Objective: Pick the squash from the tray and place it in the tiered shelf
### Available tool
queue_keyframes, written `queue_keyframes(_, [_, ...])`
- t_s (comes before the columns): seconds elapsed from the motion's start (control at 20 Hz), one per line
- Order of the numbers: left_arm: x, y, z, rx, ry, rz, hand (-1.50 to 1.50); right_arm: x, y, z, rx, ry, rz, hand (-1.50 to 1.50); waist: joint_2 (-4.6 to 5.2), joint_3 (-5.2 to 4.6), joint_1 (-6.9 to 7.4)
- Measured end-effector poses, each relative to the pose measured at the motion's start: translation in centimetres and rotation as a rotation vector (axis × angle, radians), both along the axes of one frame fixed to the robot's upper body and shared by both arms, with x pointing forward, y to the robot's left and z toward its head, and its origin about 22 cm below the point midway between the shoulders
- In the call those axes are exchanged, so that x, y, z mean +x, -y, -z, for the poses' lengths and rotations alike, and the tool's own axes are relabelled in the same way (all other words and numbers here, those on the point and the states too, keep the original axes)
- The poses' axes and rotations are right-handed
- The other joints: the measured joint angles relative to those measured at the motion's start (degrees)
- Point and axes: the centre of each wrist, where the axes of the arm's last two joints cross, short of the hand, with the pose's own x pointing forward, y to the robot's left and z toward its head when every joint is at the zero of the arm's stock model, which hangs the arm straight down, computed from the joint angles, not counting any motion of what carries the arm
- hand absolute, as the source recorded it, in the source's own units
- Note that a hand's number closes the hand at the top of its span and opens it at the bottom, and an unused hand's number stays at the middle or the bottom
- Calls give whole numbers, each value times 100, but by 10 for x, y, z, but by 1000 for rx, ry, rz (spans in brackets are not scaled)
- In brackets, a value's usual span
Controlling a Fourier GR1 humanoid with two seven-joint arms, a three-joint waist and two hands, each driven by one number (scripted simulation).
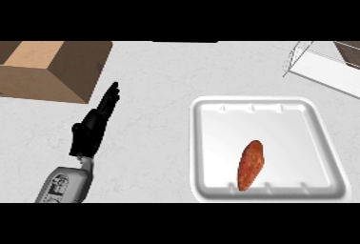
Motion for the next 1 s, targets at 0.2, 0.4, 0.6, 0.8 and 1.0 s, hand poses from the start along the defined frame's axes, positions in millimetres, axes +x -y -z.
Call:
queue_keyframes(0.2, [0, -3, 3, -6, -3, -2, 0, -2, -1, -10, 41, 70, -50, -150, -8, 0, -26])
queue_keyframes(0.4, [0, -4, 0, -6, 0, -6, 0, -3, -5, -20, 72, 100, -108, -150, -15, 0, -29])
queue_keyframes(0.6, [-3, -2, 0, -3, -5, -8, 0, -7, -7, -35, 94, 165, -136, -150, -23, -2, -48])
queue_keyframes(0.8, [-4, -3, 1, -1, -1, -10, 0, -18, -2, -61, 117, 325, -133, -150, -30, -1, -65])
queue_keyframes(1.0, [-9, -8, 4, 0, -13, -19, 0, -41, 12, -89, 142, 447, -97, -150, -60, -5, -127])
